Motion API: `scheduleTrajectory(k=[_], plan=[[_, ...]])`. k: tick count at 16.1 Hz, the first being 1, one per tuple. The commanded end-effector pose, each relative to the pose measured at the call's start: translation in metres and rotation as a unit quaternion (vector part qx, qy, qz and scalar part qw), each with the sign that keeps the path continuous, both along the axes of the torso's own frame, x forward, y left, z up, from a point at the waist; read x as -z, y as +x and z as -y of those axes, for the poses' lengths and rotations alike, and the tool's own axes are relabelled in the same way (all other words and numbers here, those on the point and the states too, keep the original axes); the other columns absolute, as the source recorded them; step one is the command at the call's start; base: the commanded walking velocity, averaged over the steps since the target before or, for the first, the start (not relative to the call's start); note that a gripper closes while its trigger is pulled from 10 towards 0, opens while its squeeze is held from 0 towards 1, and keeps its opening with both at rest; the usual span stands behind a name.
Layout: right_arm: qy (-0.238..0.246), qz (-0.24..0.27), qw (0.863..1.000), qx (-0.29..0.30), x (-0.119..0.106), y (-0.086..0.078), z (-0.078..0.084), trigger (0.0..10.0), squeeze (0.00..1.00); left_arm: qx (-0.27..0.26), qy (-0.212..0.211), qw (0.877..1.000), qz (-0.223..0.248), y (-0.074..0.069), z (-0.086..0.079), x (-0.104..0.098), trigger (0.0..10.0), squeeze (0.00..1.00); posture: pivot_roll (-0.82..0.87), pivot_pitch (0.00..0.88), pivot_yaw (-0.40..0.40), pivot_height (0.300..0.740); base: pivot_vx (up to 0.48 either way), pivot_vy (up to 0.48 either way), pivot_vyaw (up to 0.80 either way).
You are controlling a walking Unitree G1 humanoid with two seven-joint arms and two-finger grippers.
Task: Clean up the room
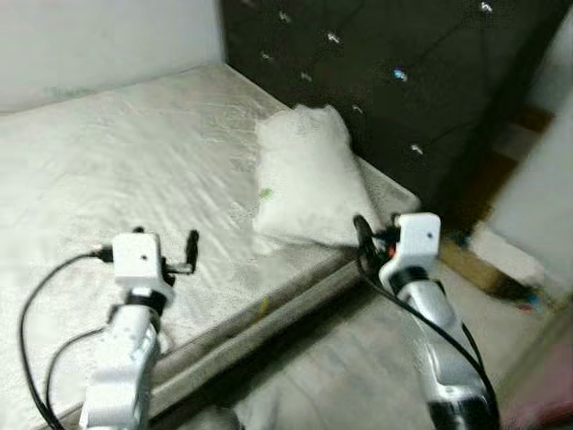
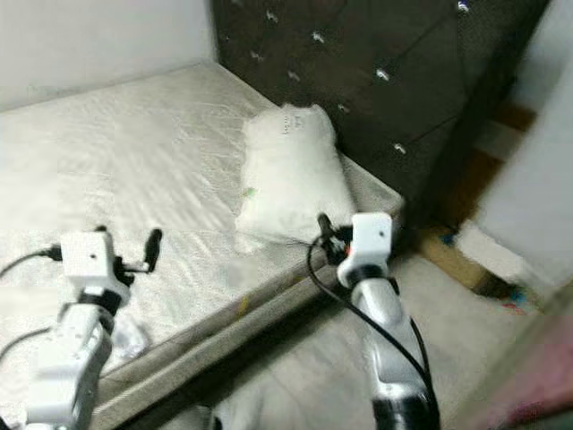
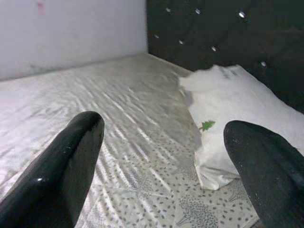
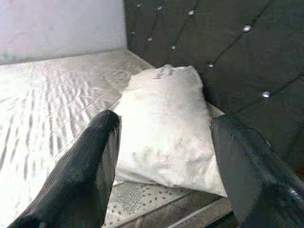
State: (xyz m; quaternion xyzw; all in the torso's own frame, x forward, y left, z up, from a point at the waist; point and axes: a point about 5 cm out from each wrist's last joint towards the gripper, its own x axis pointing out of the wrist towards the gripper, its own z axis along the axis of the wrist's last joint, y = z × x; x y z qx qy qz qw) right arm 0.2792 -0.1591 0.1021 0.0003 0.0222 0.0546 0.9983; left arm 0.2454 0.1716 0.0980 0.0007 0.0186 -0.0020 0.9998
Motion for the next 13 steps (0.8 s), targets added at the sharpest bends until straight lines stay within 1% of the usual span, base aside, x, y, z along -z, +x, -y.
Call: scheduleTrajectory(k=[1, 4, 7, 13], plan=[[0.0, 0.001, 1.0, 0.008, -0.0007, 0.0006, 0.0057, 10.0, 0.0, 0.004, 0.003, 1.0, 0.003, 0.0002, 0.0033, -0.0016, 10.0, 0.0, 0.06, 0.0, -0.045, 0.74, 0.0, 0.0, 0.8], [0.0, 0.002, 1.0, 0.009, -0.0007, 0.0009, 0.0067, 10.0, 0.0, 0.005, 0.002, 1.0, 0.004, 0.0011, 0.0043, -0.0015, 10.0, 0.0, 0.06, 0.0, -0.044, 0.74, 0.0, 0.0, 0.8], [0.001, 0.003, 1.0, 0.008, -0.0013, 0.0012, 0.0066, 10.0, 0.0, 0.009, -0.008, 1.0, 0.006, 0.0033, 0.0042, -0.0031, 10.0, 0.0, 0.06, 0.0, -0.041, 0.74, 0.0, 0.0, 0.8], [0.001, 0.001, 1.0, 0.004, 0.0, 0.0003, 0.0062, 10.0, 0.0, 0.007, 0.002, 1.0, 0.001, 0.0002, 0.0053, 0.0001, 10.0, 0.0, 0.06, 0.0, -0.041, 0.74, 0.0, 0.0, 0.8]])
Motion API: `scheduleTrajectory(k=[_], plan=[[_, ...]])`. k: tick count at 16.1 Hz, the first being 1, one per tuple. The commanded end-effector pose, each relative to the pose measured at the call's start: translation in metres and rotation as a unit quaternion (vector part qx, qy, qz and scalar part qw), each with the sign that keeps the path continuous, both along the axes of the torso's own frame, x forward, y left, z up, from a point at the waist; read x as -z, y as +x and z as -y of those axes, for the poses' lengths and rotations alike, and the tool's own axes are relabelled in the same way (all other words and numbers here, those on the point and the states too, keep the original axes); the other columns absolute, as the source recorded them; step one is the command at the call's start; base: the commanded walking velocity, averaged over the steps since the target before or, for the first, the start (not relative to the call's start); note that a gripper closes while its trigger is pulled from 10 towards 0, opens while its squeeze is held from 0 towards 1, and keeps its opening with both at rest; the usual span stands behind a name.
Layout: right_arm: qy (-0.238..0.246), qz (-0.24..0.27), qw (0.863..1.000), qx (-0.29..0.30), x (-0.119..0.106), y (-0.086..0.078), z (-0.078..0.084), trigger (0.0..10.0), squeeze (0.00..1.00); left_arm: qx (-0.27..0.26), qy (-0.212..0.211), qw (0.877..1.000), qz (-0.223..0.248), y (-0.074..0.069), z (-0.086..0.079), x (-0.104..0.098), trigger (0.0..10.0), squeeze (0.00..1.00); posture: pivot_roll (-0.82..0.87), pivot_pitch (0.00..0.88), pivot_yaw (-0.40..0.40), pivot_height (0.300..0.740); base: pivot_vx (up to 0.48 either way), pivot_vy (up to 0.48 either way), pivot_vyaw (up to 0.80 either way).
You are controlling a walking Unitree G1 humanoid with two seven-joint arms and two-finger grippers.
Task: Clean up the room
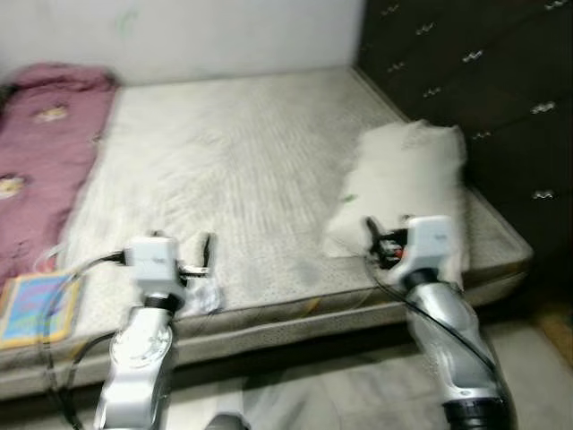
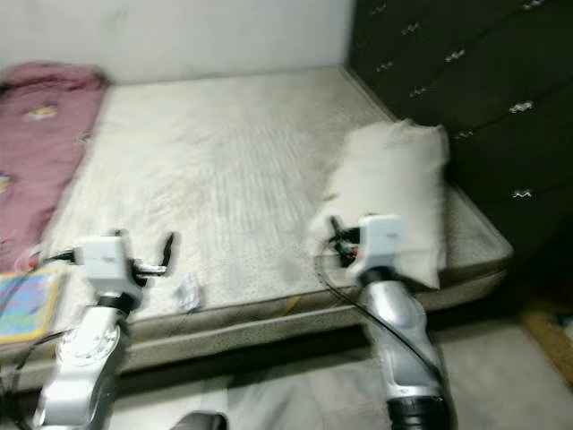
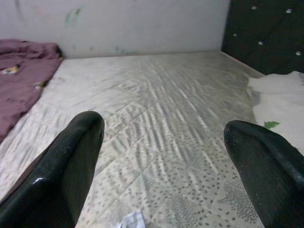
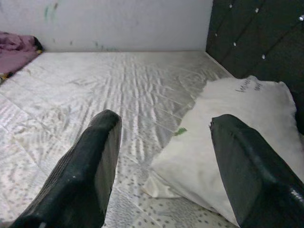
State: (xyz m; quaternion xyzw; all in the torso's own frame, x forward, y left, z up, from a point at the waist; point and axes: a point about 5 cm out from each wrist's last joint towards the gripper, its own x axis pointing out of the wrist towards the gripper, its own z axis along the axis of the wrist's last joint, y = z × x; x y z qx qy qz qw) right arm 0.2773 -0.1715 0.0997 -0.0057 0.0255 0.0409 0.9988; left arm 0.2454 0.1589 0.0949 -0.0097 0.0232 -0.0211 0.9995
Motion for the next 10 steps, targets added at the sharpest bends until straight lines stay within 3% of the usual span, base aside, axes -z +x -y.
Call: scheduleTrajectory(k=[1, 6, 10], plan=[[0.009, 0.003, 1.0, -0.01, -0.0019, 0.0018, -0.0064, 10.0, 0.0, -0.011, 0.012, 1.0, 0.005, 0.0002, -0.0072, -0.0029, 10.0, 0.0, 0.06, 0.0, -0.041, 0.74, 0.0, 0.0, 0.8], [0.014, 0.003, 1.0, -0.017, -0.0018, 0.0017, -0.0092, 10.0, 0.0, -0.001, 0.009, 1.0, 0.004, -0.0004, -0.0054, -0.0027, 10.0, 0.0, 0.06, 0.0, -0.037, 0.74, 0.0, 0.0, 0.75], [0.022, 0.003, 1.0, -0.019, -0.0017, 0.0025, -0.0103, 10.0, 0.0, 0.013, 0.002, 1.0, 0.011, -0.001, -0.0045, -0.0048, 10.0, 0.0, 0.06, 0.0, -0.04, 0.74, 0.0, 0.0, 0.0]])
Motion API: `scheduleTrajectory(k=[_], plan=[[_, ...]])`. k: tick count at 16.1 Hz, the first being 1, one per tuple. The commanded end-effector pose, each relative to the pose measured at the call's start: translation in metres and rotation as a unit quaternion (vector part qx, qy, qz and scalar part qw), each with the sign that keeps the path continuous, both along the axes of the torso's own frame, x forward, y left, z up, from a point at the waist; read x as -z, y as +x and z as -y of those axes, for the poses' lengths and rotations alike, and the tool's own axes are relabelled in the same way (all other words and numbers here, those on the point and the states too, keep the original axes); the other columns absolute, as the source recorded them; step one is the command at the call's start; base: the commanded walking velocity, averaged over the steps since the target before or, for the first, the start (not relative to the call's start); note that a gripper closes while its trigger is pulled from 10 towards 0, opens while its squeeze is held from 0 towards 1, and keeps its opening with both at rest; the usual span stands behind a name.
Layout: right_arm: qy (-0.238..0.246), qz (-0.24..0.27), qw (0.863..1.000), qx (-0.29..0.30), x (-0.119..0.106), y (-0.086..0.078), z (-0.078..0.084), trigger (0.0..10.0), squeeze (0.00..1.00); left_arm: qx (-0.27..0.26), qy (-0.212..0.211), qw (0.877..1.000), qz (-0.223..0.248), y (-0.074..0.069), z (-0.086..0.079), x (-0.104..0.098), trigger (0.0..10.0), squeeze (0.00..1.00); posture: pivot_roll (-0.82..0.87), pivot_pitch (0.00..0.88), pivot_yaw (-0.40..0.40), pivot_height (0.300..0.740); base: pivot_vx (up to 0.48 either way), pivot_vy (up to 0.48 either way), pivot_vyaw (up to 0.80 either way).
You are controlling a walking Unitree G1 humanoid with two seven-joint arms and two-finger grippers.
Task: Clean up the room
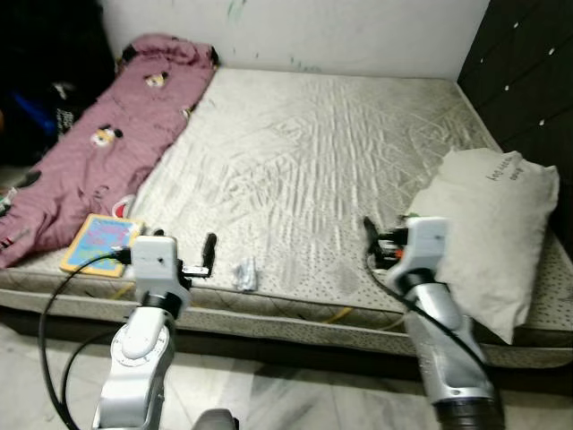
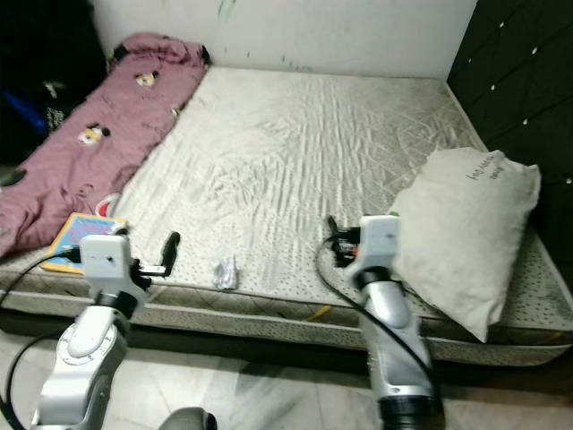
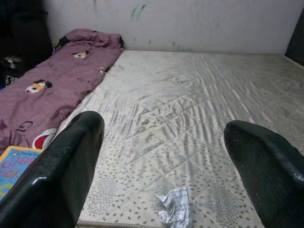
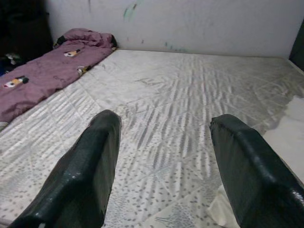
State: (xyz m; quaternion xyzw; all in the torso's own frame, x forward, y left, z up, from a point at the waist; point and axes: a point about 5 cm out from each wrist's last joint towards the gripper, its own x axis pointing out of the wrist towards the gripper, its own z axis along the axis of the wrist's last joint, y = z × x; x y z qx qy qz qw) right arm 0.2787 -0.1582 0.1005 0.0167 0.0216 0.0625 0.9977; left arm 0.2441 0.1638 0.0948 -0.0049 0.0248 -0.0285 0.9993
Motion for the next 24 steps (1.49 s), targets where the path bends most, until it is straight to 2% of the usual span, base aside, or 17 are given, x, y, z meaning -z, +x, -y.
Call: scheduleTrajectory(k=[1, 15, 17, 20, 24], plan=[[-0.001, -0.001, 1.0, 0.001, -0.001, 0.001, 0.003, 10.0, 0.0, 0.008, -0.004, 1.0, 0.013, 0.0, 0.001, -0.005, 10.0, 0.0, 0.06, 0.0, -0.04, 0.74, 0.259, 0.0, 0.0], [-0.001, -0.001, 1.0, 0.001, -0.001, 0.005, 0.001, 10.0, 0.0, 0.018, -0.016, 1.0, 0.013, 0.002, 0.006, -0.005, 10.0, 0.0, 0.06, 0.0, -0.036, 0.74, 0.341, 0.0, 0.0], [-0.001, -0.005, 1.0, -0.001, 0.001, 0.004, 0.001, 10.0, 0.0, 0.032, 0.008, 0.999, 0.024, 0.002, 0.013, -0.007, 10.0, 0.0, 0.05, 0.0, -0.037, 0.74, 0.0, 0.0, 0.0], [0.002, -0.012, 1.0, -0.002, 0.005, 0.003, 0.002, 10.0, 0.0, 0.019, -0.025, 0.999, 0.006, 0.003, 0.012, -0.001, 10.0, 0.0, 0.05, 0.0, -0.037, 0.74, 0.0, 0.0, 0.0], [0.02, -0.011, 1.0, 0.0, 0.005, 0.007, -0.001, 10.0, 0.0, 0.024, -0.046, 0.999, 0.005, 0.008, 0.012, -0.002, 10.0, 0.0, 0.05, 0.0, -0.025, 0.74, 0.0, 0.48, 0.0]])
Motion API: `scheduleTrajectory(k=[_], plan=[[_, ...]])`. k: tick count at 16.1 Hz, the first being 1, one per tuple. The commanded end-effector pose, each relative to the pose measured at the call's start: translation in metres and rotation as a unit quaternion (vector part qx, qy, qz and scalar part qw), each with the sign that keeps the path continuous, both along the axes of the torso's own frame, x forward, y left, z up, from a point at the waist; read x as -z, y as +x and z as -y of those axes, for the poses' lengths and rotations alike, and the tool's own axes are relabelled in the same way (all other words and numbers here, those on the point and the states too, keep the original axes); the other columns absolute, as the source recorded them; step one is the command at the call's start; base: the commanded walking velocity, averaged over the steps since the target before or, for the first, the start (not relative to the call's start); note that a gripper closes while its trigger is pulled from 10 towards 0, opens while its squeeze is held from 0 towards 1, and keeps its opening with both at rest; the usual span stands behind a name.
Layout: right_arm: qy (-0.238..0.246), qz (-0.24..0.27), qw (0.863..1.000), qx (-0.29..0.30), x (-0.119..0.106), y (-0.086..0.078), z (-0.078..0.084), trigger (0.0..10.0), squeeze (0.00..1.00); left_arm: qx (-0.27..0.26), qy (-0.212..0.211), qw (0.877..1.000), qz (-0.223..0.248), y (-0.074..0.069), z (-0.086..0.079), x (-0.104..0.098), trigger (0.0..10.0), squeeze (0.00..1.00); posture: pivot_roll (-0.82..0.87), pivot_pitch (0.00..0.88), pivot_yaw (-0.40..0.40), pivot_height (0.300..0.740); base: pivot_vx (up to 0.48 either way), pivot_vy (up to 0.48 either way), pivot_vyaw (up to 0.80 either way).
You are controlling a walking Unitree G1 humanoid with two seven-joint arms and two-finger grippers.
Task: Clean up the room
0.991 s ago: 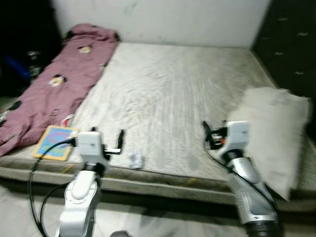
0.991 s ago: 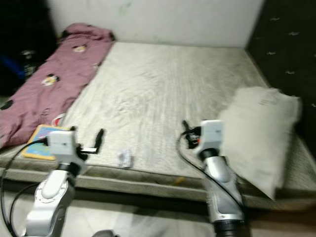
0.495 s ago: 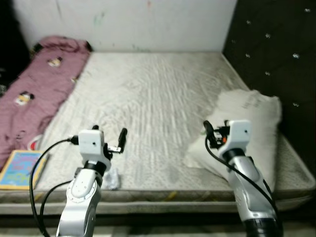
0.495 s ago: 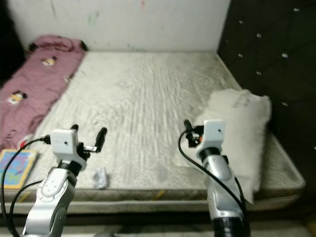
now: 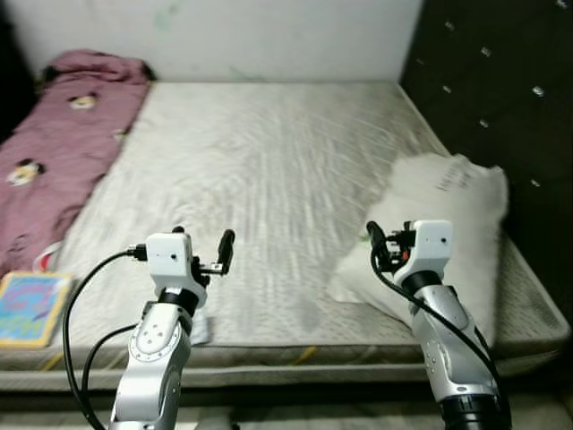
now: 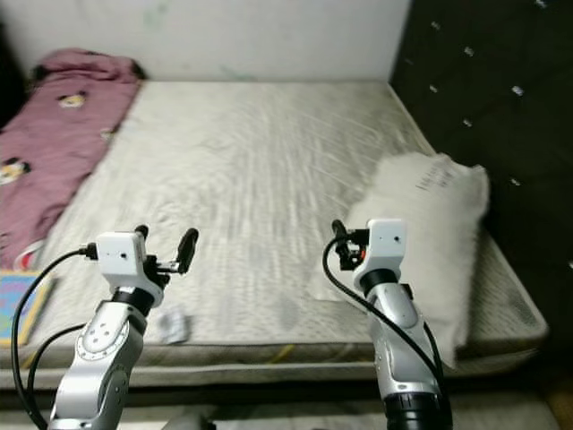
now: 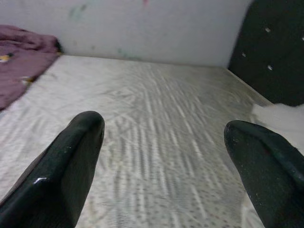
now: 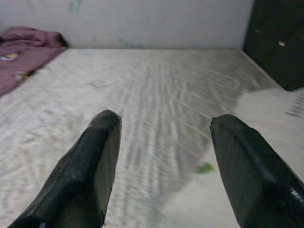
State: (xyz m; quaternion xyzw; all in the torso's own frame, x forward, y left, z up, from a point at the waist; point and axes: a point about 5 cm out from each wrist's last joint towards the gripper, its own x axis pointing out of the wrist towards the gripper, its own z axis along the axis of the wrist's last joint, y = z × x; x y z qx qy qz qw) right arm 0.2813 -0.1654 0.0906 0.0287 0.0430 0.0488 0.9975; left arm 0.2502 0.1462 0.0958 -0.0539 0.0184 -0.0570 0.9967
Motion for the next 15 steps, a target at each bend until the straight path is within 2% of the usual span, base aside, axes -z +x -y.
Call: scheduleTrajectory(k=[1, 5, 15], plan=[[0.01, 0.011, 1.0, -0.014, -0.0056, 0.004, -0.0089, 10.0, 0.0, -0.004, 0.001, 1.0, 0.001, 0.0029, -0.0048, -0.002, 10.0, 0.0, 0.05, 0.0, -0.025, 0.74, 0.0, 0.48, 0.0], [0.016, 0.008, 1.0, -0.017, -0.0038, 0.0042, -0.009, 10.0, 0.0, -0.005, -0.014, 1.0, -0.004, 0.0022, -0.0039, -0.0004, 10.0, 0.0, 0.05, 0.0, -0.027, 0.74, 0.0, 0.48, 0.0], [0.013, 0.004, 1.0, -0.028, -0.0008, 0.0063, -0.0133, 10.0, 0.0, -0.016, -0.013, 1.0, -0.012, 0.0025, -0.0055, 0.0045, 10.0, 0.0, 0.04, 0.0, -0.019, 0.74, 0.0, 0.48, 0.0]])
